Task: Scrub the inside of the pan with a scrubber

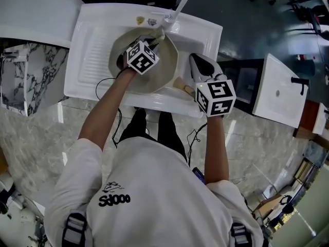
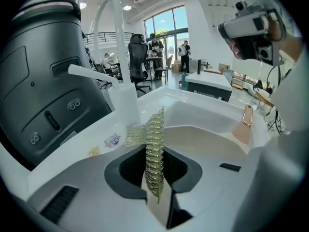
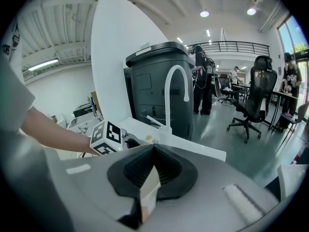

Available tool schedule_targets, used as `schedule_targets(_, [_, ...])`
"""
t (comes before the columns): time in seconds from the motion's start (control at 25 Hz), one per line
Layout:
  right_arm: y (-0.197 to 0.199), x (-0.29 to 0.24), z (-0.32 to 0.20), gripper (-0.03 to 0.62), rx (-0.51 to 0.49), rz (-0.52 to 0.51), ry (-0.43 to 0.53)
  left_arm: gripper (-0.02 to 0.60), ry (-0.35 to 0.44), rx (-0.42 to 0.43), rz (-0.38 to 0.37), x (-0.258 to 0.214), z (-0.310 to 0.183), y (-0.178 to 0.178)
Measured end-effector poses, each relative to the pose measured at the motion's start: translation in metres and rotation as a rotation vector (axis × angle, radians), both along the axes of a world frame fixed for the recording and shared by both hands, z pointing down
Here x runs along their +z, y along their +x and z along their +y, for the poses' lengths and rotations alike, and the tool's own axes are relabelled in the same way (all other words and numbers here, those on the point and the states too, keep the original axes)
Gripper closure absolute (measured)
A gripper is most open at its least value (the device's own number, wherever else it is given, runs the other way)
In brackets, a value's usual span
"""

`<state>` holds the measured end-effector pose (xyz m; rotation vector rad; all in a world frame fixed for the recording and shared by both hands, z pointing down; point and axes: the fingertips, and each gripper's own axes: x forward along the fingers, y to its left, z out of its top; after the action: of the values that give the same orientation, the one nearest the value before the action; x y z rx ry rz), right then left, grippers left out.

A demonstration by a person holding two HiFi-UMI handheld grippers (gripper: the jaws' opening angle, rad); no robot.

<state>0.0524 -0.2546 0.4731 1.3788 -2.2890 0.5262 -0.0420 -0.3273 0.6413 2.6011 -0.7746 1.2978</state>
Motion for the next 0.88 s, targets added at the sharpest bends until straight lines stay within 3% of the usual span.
schedule_targets(0.56, [0.016, 0.01, -0.01, 0.583, 0.016, 0.0, -0.02, 0.511, -0.117, 0.029, -0.005, 0.049, -0.002, 0.02])
schedule_targets(0.88, [0.02, 0.016, -0.01, 0.585, 0.017, 0.0, -0.038, 0.511, -0.124, 0.07, 0.051, 0.051, 0.011, 0.036])
